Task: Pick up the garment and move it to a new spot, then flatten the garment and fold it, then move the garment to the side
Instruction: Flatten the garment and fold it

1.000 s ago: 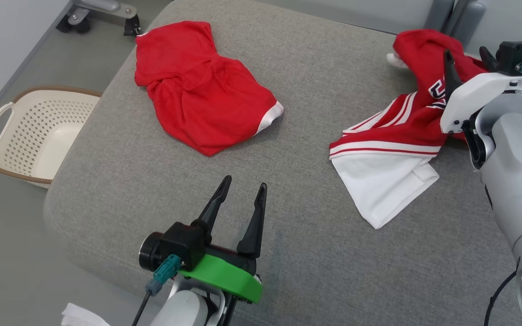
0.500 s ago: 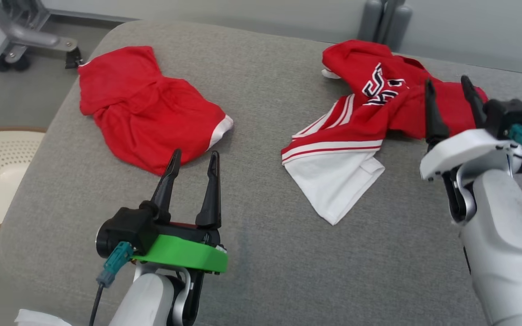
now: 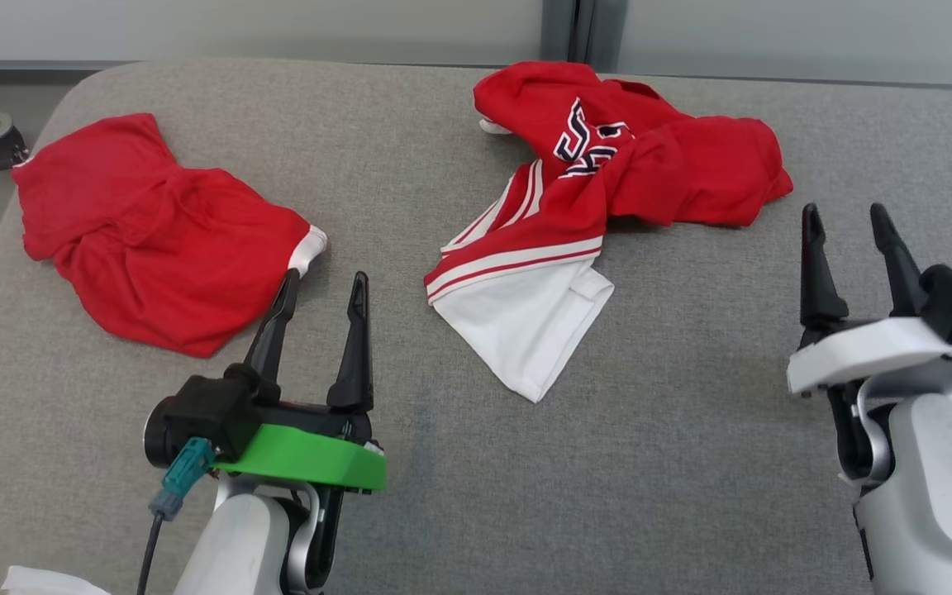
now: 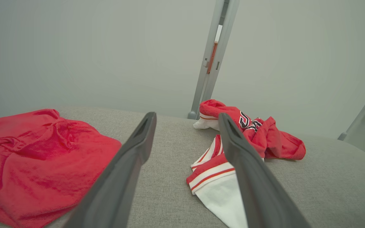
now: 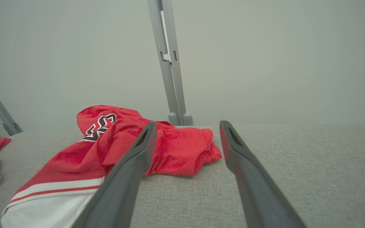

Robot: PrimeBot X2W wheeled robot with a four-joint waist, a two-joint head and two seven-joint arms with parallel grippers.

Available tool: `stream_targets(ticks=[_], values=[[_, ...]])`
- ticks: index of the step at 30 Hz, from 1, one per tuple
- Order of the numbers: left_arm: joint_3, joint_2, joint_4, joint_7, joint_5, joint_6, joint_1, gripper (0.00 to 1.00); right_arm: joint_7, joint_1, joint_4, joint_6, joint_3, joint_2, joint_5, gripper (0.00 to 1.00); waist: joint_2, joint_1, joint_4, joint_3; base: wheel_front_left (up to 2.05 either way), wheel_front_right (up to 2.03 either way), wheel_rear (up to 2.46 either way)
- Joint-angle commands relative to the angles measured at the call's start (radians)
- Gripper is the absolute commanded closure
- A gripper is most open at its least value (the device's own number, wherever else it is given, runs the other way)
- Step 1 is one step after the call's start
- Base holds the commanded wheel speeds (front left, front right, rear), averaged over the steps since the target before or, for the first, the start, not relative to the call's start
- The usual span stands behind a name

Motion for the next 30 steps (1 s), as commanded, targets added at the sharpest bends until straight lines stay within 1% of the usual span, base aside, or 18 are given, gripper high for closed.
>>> stream_targets(ticks=[1,7,10,12,19,21,28,29,30], values=[[0.005,0.003,0.002,0.000,0.010,-0.007,-0.018,0.00,0.027,-0.040,0.008,-0.001,-0.006,-0.006,0.008,0.00,-0.0001,0.0000,-0.003,0.048,0.00,0.00,0.00],[-0.034,0.003,0.014,0.000,0.032,-0.033,-0.054,0.00,0.198,-0.207,0.118,-0.001,-0.058,-0.058,0.028,0.00,-0.0001,0.0000,0.044,0.136,0.00,0.00,0.00],[-0.063,0.003,0.016,0.000,0.044,-0.047,-0.075,0.00,0.275,-0.312,0.208,-0.002,-0.113,-0.091,0.030,0.00,-0.0001,0.0000,0.081,0.176,0.00,0.00,0.00],[-0.074,0.003,0.011,0.000,0.035,-0.047,-0.088,0.00,0.310,-0.380,0.267,-0.001,-0.122,-0.112,0.017,0.00,-0.0001,0.0000,0.103,0.201,0.00,0.00,0.00],[-0.131,0.003,-0.009,0.000,0.002,-0.070,-0.116,0.00,0.389,-0.551,0.479,-0.002,-0.182,-0.181,0.048,0.00,-0.0001,0.0000,0.190,0.257,0.00,0.00,0.00],[-0.138,0.003,-0.011,0.000,-0.008,-0.069,-0.119,0.00,0.405,-0.582,0.524,-0.001,-0.197,-0.200,0.043,0.00,-0.0001,0.0000,0.209,0.267,0.00,0.00,0.00],[-0.150,0.002,-0.011,0.000,-0.035,-0.058,-0.116,0.00,0.440,-0.653,0.635,-0.001,-0.200,-0.235,0.074,0.00,-0.0001,0.0000,0.238,0.276,0.00,0.00,0.00],[-0.151,0.002,-0.011,0.000,-0.037,-0.055,-0.114,0.00,0.443,-0.659,0.647,-0.001,-0.194,-0.237,0.080,0.13,-0.0001,0.0000,0.241,0.275,0.00,0.00,0.00],[-0.151,0.002,-0.011,0.000,-0.040,-0.054,-0.113,0.00,0.442,-0.663,0.653,-0.001,-0.187,-0.240,0.084,0.76,-0.0001,0.0000,0.242,0.275,0.00,0.00,0.00]])
